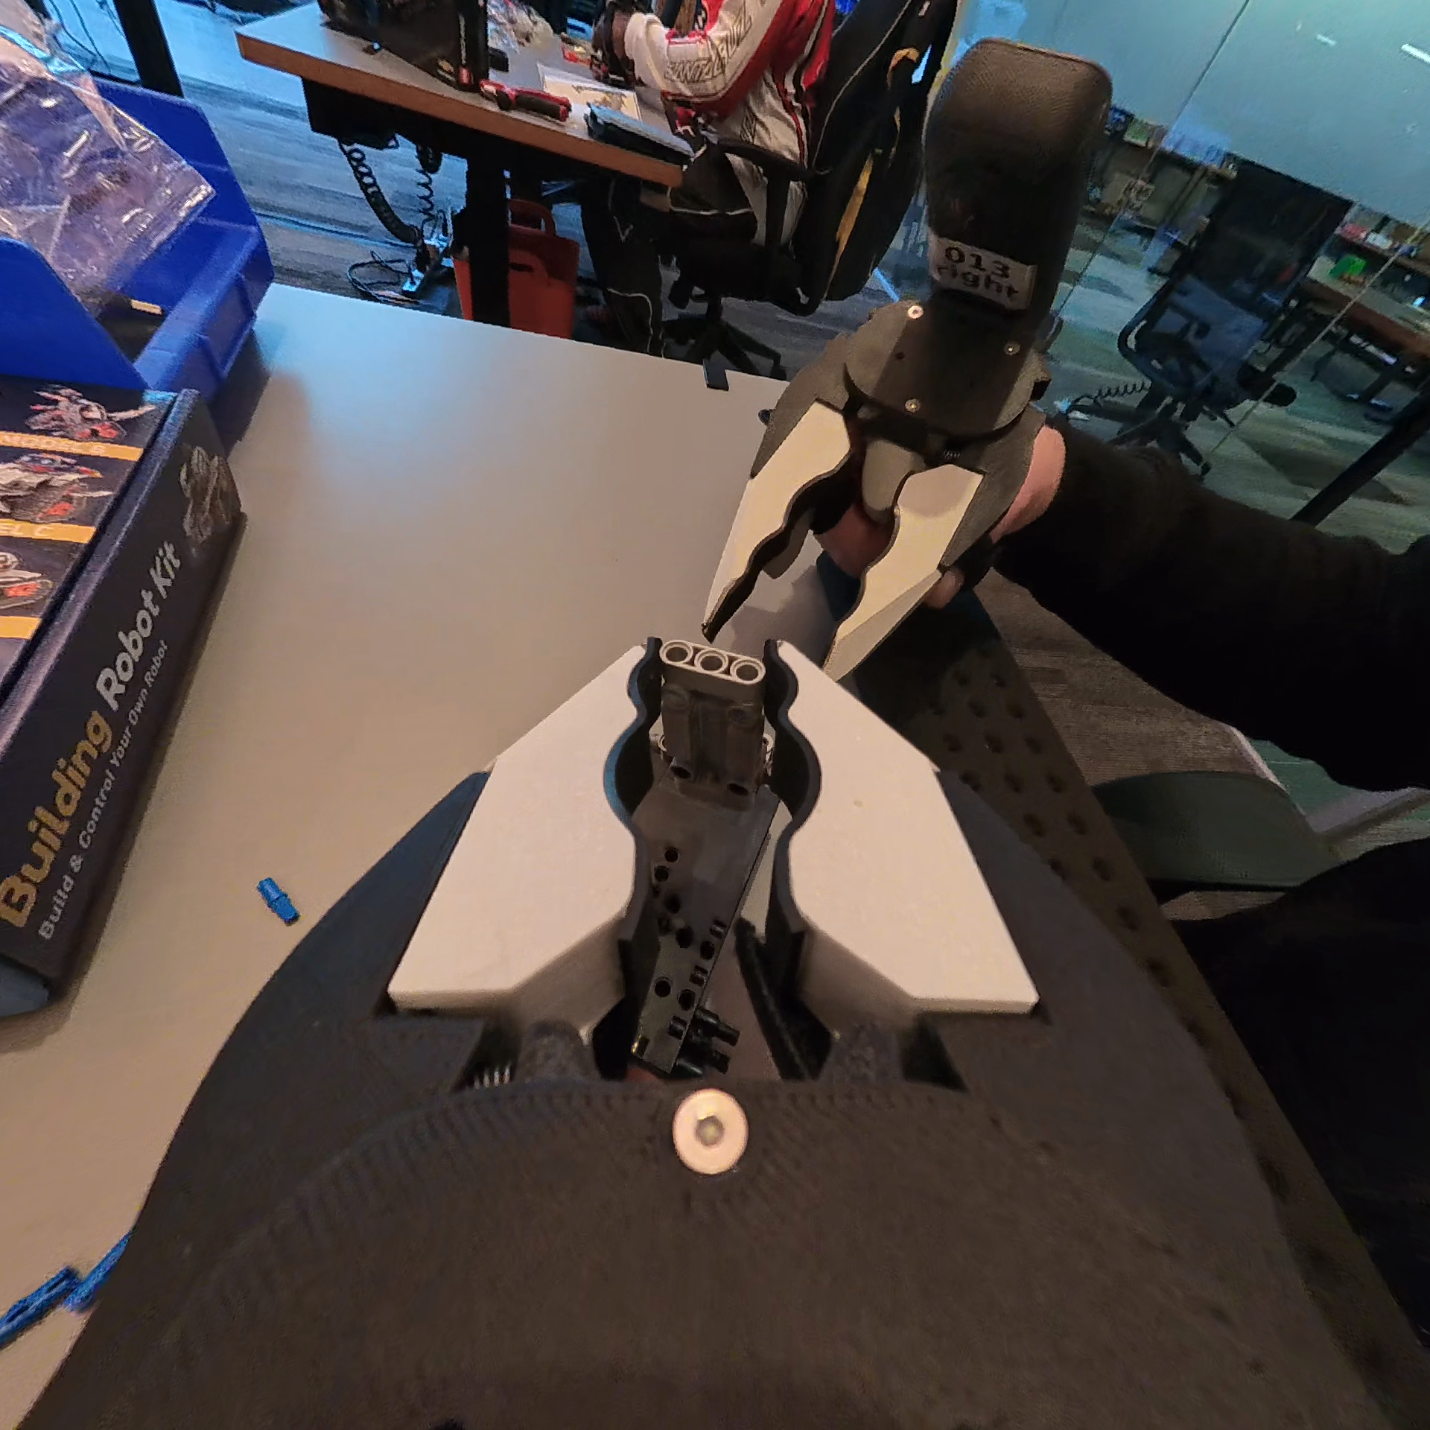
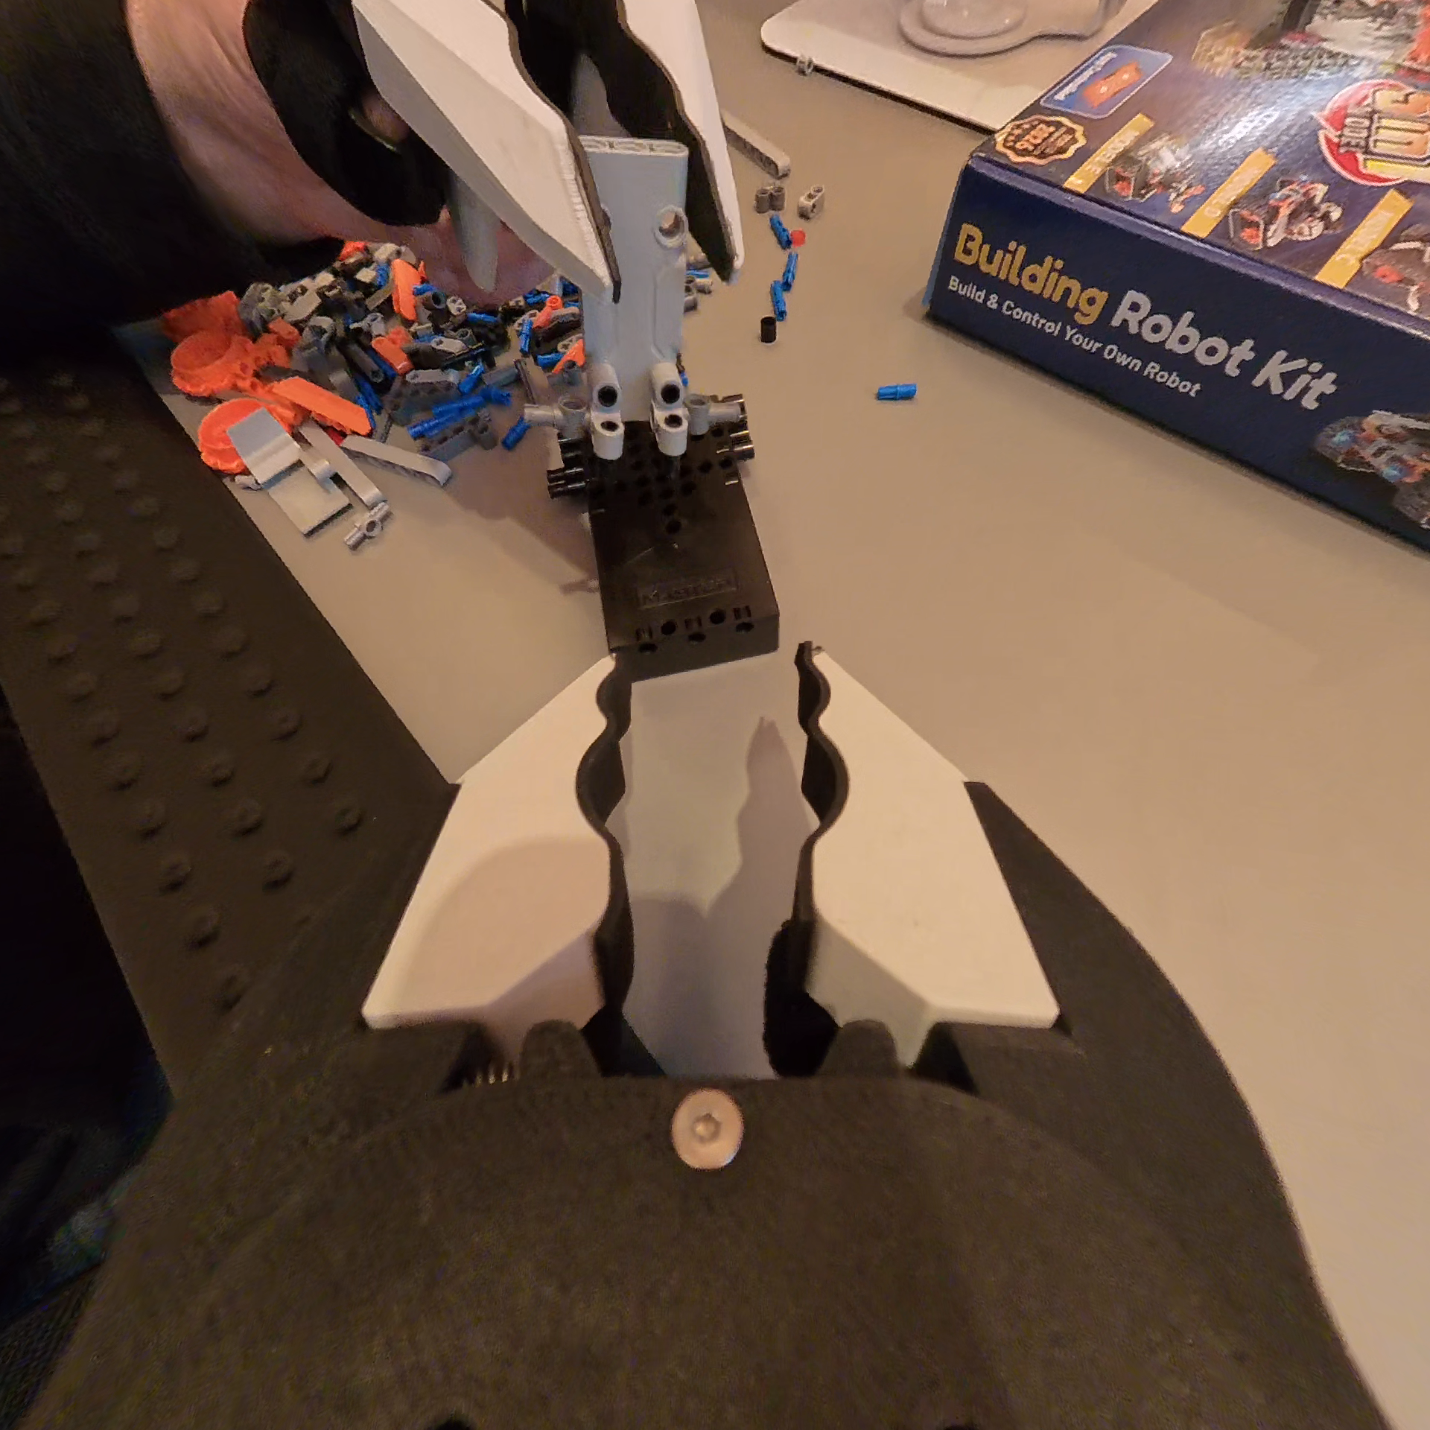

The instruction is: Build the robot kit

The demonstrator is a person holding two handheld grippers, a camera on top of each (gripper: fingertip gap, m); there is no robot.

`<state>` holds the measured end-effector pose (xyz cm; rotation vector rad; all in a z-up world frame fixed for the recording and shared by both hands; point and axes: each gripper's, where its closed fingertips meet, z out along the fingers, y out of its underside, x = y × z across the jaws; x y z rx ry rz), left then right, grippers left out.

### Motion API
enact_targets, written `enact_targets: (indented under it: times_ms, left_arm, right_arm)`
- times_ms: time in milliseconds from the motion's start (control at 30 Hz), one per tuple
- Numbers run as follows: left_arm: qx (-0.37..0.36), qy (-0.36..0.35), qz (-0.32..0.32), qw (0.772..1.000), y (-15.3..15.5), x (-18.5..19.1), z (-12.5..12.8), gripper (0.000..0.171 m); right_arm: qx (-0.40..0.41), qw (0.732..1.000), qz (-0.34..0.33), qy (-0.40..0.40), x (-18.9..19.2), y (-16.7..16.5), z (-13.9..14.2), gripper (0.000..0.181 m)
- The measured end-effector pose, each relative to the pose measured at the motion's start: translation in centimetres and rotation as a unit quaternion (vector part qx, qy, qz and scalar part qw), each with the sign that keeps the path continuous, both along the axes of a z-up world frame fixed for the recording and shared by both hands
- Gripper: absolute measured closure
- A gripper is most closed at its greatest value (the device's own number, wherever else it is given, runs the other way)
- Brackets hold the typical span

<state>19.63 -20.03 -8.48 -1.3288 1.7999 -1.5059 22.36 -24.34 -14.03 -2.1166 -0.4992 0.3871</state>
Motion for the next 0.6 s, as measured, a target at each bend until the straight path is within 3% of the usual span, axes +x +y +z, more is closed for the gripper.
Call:
enact_targets:
  times_ms: [600]
  left_arm:
    - [-0.002, 0.021, -0.034, 0.999, -1.5, 2.1, -2.3, 0.147]
  right_arm:
    - [0.034, 0.999, 0.016, 0.027, -0.1, 0.7, 0.9, 0.16]
